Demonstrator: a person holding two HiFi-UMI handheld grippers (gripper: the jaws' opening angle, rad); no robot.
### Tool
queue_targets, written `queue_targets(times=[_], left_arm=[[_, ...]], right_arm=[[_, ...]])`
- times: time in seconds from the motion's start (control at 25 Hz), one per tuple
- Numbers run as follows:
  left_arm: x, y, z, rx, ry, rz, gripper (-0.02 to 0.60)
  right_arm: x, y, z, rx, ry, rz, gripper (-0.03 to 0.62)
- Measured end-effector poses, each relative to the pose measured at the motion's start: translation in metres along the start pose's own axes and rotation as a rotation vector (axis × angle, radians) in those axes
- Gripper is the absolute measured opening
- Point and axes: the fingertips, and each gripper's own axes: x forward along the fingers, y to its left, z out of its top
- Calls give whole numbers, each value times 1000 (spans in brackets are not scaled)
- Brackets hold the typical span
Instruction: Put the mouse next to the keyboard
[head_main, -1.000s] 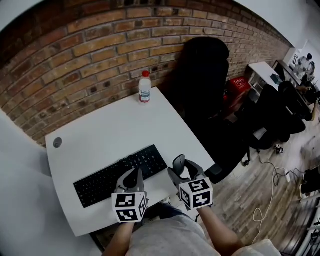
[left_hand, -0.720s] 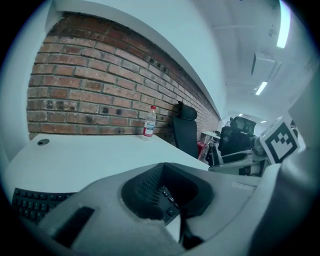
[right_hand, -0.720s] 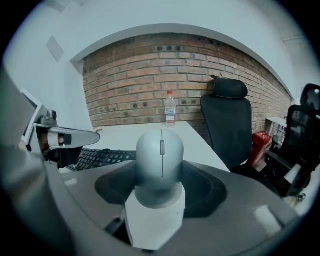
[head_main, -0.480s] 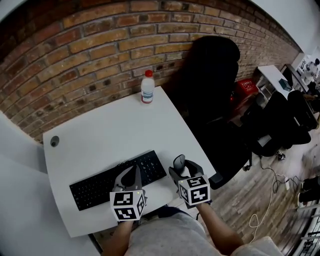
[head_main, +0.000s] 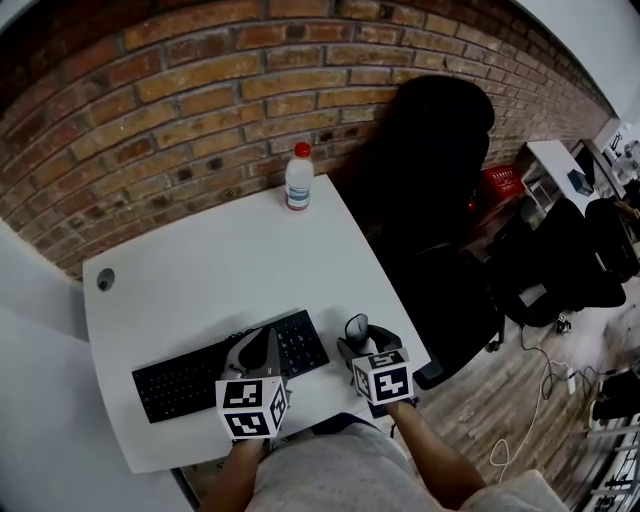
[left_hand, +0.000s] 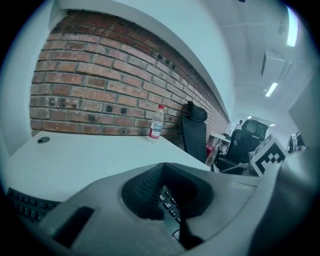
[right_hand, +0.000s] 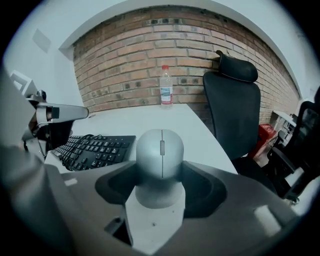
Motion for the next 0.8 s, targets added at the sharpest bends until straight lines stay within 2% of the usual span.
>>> queue_targets(times=[0.4, 0.8], left_arm=[[11, 1, 2, -5, 0, 34, -6], [16, 7, 2, -11, 4, 63, -6]], right_arm=[[19, -7, 0, 27, 69, 39, 284], [31, -5, 8, 23, 78, 65, 284]])
